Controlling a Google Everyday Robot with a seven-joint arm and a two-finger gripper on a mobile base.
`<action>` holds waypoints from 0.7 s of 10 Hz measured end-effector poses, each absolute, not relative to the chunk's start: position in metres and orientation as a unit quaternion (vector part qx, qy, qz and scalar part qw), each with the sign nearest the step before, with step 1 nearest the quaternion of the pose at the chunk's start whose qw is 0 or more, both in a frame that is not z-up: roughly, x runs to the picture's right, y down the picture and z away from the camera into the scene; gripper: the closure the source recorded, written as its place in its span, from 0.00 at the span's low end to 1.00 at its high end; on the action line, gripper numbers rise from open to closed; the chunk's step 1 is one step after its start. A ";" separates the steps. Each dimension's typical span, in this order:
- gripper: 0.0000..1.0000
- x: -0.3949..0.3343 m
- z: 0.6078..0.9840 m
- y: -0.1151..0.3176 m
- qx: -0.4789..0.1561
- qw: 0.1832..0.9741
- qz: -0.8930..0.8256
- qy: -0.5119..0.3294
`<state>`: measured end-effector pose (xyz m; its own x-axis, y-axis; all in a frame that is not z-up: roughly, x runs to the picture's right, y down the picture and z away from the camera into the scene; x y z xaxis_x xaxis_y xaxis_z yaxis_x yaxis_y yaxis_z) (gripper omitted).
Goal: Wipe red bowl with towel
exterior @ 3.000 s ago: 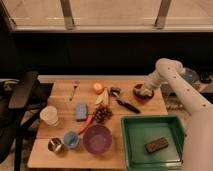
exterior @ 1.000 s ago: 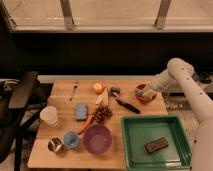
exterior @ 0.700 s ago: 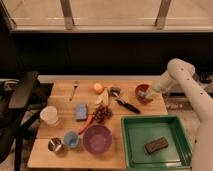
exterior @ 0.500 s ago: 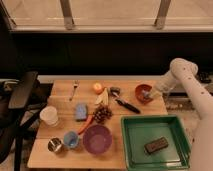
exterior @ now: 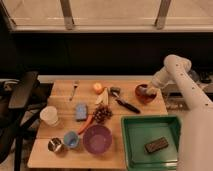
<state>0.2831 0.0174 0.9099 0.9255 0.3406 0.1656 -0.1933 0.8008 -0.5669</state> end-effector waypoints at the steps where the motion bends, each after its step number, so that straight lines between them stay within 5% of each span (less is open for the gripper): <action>1: 1.00 0.271 0.912 0.015 -0.280 0.940 0.134 -0.138; 7: 1.00 0.264 0.886 0.042 -0.284 0.937 0.127 -0.159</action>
